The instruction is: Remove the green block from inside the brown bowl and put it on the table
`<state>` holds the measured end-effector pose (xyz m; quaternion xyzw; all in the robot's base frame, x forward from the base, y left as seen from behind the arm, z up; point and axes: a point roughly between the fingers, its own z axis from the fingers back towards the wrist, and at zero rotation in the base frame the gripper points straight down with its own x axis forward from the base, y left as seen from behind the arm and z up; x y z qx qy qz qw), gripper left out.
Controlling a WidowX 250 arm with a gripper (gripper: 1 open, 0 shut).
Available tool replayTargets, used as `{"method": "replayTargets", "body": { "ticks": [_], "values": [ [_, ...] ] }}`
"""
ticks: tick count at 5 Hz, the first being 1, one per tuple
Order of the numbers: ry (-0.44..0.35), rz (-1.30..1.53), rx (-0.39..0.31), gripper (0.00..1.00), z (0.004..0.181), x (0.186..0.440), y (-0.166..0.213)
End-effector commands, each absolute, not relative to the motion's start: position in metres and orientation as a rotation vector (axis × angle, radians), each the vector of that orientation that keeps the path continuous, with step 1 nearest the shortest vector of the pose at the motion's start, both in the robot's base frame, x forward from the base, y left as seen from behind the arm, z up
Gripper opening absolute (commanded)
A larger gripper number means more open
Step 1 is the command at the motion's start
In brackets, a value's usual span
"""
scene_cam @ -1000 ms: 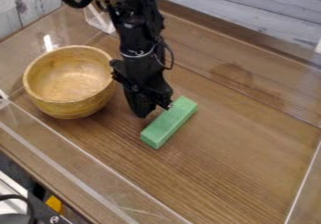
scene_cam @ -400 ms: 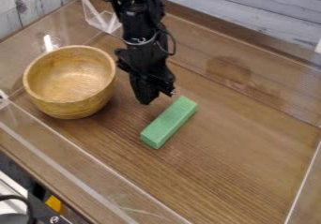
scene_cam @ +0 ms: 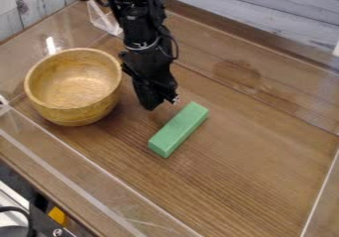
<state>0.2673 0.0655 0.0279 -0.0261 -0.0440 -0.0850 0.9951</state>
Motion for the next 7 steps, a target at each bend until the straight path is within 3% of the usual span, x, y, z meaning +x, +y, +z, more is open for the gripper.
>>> {"method": "replayTargets", "body": {
  "ticks": [1, 2, 4, 6, 7],
  "values": [
    [-0.122, -0.158, -0.048, 0.00, 0.052, 0.270, 0.063],
    [-0.128, -0.149, -0.056, 0.00, 0.068, 0.270, 0.057],
    [-0.139, -0.131, -0.064, 0.00, 0.079, 0.271, 0.026],
    [-0.125, -0.165, -0.057, 0.00, 0.064, 0.277, 0.009],
    [-0.122, -0.105, -0.047, 1.00, 0.053, 0.280, 0.007]
  ]
}}
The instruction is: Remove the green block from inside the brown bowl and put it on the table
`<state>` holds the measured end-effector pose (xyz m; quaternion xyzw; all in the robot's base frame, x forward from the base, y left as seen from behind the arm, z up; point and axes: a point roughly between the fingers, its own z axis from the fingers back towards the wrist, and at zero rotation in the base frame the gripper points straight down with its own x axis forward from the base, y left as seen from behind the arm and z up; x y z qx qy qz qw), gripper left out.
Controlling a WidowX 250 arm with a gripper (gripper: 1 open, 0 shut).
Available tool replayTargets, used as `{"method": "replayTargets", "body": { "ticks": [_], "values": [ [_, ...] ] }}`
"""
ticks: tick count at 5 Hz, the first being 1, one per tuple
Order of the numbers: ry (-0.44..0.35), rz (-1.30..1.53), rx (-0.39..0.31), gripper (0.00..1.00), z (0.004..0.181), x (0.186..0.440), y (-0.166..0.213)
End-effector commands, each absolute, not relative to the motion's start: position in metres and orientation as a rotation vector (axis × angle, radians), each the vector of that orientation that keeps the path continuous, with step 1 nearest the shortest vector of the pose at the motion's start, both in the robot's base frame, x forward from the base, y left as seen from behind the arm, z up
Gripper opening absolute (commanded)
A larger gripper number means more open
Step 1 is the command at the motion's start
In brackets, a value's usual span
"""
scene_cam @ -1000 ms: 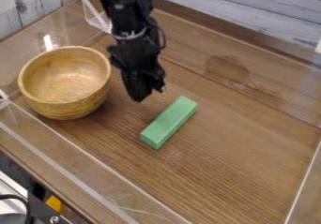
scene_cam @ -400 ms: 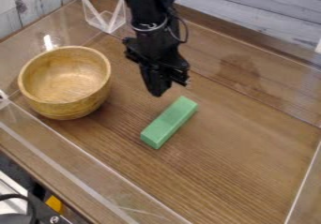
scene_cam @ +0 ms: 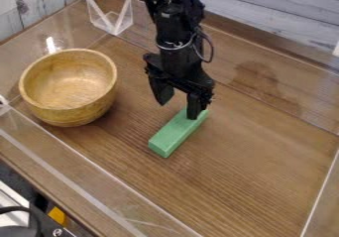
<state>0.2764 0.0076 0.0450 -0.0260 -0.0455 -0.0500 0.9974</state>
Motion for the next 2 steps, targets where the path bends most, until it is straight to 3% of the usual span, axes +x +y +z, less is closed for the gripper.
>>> {"method": "replayTargets", "body": {
  "ticks": [1, 2],
  "values": [
    [-0.132, -0.189, -0.069, 1.00, 0.060, 0.288, 0.012],
    [-0.147, -0.249, -0.091, 1.00, 0.071, 0.295, 0.019]
  ]
}}
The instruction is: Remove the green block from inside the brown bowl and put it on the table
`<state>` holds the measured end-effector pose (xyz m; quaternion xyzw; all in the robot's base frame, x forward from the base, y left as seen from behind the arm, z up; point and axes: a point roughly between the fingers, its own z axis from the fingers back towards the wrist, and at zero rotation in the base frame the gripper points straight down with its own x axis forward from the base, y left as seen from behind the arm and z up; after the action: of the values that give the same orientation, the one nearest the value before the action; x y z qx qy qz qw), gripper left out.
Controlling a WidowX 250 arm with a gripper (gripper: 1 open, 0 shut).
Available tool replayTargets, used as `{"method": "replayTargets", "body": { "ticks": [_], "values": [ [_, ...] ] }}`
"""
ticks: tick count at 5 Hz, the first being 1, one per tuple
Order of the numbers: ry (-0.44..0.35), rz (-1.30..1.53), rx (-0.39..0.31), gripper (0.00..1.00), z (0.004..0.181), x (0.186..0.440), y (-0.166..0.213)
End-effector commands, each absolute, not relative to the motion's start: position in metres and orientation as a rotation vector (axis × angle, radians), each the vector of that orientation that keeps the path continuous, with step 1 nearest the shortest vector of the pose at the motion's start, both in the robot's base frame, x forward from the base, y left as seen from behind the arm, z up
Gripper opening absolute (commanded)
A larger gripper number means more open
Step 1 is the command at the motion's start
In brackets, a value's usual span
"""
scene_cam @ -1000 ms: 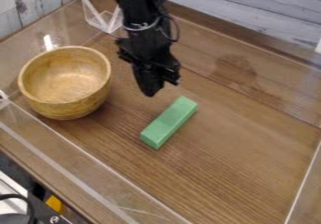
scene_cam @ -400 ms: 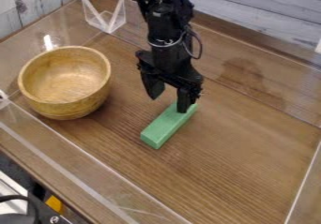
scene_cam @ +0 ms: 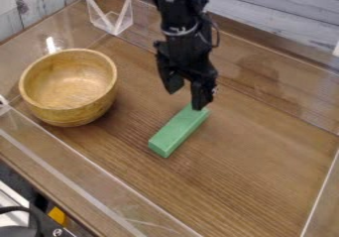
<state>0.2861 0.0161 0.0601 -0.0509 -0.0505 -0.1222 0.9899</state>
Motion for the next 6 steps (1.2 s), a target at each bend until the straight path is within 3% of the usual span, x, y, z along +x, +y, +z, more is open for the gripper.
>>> {"method": "replayTargets", "body": {
  "ticks": [1, 2, 6],
  "values": [
    [-0.160, -0.120, -0.089, 1.00, 0.079, 0.297, 0.035],
    [-0.168, -0.010, -0.090, 1.00, 0.086, 0.297, 0.048],
    [-0.171, -0.023, -0.068, 1.00, 0.095, 0.286, 0.015]
  ]
}}
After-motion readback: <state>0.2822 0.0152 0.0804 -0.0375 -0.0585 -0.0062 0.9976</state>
